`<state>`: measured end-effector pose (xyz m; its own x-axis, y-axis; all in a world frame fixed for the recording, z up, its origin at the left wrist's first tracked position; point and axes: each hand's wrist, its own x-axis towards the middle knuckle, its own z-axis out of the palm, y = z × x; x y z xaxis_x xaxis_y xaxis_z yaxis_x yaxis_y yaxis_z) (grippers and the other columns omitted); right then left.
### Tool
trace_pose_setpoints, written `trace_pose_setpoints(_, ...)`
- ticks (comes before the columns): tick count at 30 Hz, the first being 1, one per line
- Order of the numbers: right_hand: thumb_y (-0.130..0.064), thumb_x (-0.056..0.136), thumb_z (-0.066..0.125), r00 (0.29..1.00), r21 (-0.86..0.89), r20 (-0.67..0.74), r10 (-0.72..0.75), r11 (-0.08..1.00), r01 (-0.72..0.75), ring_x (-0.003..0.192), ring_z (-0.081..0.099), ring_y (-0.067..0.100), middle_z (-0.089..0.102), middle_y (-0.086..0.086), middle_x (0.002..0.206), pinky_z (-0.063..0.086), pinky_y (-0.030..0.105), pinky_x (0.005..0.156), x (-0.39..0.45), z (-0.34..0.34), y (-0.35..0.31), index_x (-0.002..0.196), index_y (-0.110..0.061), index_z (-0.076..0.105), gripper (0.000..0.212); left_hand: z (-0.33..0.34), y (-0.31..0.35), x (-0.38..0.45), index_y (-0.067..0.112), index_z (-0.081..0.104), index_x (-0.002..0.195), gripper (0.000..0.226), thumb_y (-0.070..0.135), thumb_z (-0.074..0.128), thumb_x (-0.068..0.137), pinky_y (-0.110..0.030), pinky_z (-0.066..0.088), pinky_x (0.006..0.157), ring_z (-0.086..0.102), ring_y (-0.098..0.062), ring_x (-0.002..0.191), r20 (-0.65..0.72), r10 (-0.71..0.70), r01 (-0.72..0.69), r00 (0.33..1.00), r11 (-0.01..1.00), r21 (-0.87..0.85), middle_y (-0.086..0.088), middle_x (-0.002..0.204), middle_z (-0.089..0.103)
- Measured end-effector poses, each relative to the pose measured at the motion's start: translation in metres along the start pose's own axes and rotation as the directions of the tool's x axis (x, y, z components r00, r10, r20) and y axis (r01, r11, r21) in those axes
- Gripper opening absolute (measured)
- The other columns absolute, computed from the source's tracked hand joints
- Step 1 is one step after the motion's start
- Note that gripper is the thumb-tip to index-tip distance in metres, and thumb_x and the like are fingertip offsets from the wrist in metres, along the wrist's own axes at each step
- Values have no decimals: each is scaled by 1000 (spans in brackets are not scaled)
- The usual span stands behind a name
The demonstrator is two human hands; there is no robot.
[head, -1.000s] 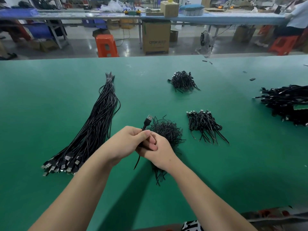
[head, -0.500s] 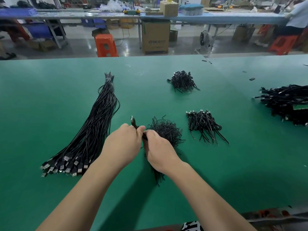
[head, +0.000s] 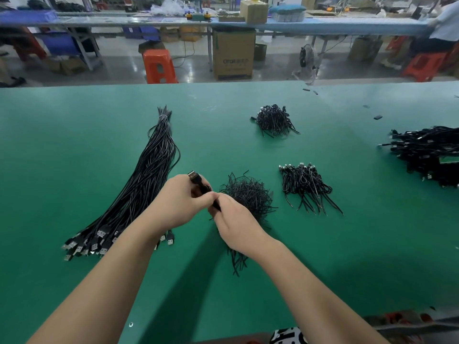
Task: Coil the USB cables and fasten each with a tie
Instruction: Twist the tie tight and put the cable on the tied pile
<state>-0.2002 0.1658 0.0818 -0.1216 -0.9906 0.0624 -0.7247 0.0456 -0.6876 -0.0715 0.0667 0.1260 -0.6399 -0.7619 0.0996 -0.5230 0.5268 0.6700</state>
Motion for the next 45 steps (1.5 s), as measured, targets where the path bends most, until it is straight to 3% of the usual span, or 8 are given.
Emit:
trace_pose_setpoints(4, -32, 103, 51, 1000, 230, 11, 15, 973, -17, 59, 65, 14, 52, 0, 89, 52, 30, 65, 2, -5, 1, 112, -15, 59, 20, 0, -1, 4, 26, 66, 68, 16, 25, 72, 83, -31, 51, 58, 63, -15, 60, -33, -11, 11, 999, 1000, 14, 4, 63, 68)
trace_pose_setpoints(11, -33, 107, 34, 996, 223, 53, 74, 971, -84, 58, 67, 10, 47, -17, 81, 46, 30, 64, 5, -12, 3, 105, -23, 57, 25, 3, 7, 10, 24, 65, 67, 16, 26, 69, 82, -29, 48, 51, 60, -16, 55, 1, 4, -4, 1000, 1000, 19, 4, 61, 68)
trace_pose_setpoints(18, -31, 108, 34, 991, 317, -1, 131, 940, -124, 54, 58, 3, 62, 8, 81, 51, 22, 59, 7, -14, 13, 100, -13, 56, 30, 9, 17, 16, 22, 66, 74, 13, 26, 70, 85, -33, 50, 62, 61, -20, 64, 5, 18, -18, 1000, 999, -38, -1, 71, 70)
trace_pose_setpoints(21, -30, 108, 33, 990, 347, -42, 137, 931, -114, 51, 57, 9, 54, 1, 66, 56, 37, 62, 7, -16, 19, 101, -16, 56, 27, 16, 13, 19, 17, 67, 88, 8, 24, 72, 89, -28, 40, 53, 46, -13, 52, 103, 30, 3, 994, 953, -304, -1, 68, 66)
trace_pose_setpoints(24, -30, 108, 35, 976, 371, -134, 171, 922, -110, 45, 48, 11, 44, -6, 59, 52, 48, 62, 8, -24, 28, 86, -18, 47, 28, 23, -7, 23, 12, 64, 109, 16, 10, 68, 93, -23, 32, 47, 37, -12, 52, 218, -22, 163, 976, 736, -657, -1, 69, 51)
trace_pose_setpoints(30, -30, 108, 38, 940, 404, -192, 281, 896, -186, 55, 31, 11, 35, -8, 63, 30, 33, 58, 9, -33, 49, 78, -19, 41, 33, 76, -67, 29, 22, 68, 92, 8, 17, 63, 95, -23, 47, 74, 61, -9, 82, 48, -281, 280, 958, 959, 39, 6, 96, 69)
trace_pose_setpoints(34, -32, 108, 38, 932, 422, -176, 318, 879, -220, 54, 30, 8, 35, -10, 62, 24, 26, 55, 7, -30, 56, 78, -22, 44, 32, 106, -92, 23, 23, 70, 98, 6, 22, 67, 94, -29, 47, 91, 58, -13, 94, 92, -289, 276, 953, 952, 128, 3, 111, 64)
trace_pose_setpoints(45, -33, 106, 40, 929, 443, -127, 348, 858, -260, 54, 30, 9, 37, -7, 65, 26, 29, 55, 7, -24, 64, 76, -24, 45, 32, 107, -96, 20, 30, 66, 85, 12, 21, 66, 93, -32, 52, 84, 59, -14, 89, 19, -186, 181, 982, 969, 167, 10, 95, 58)
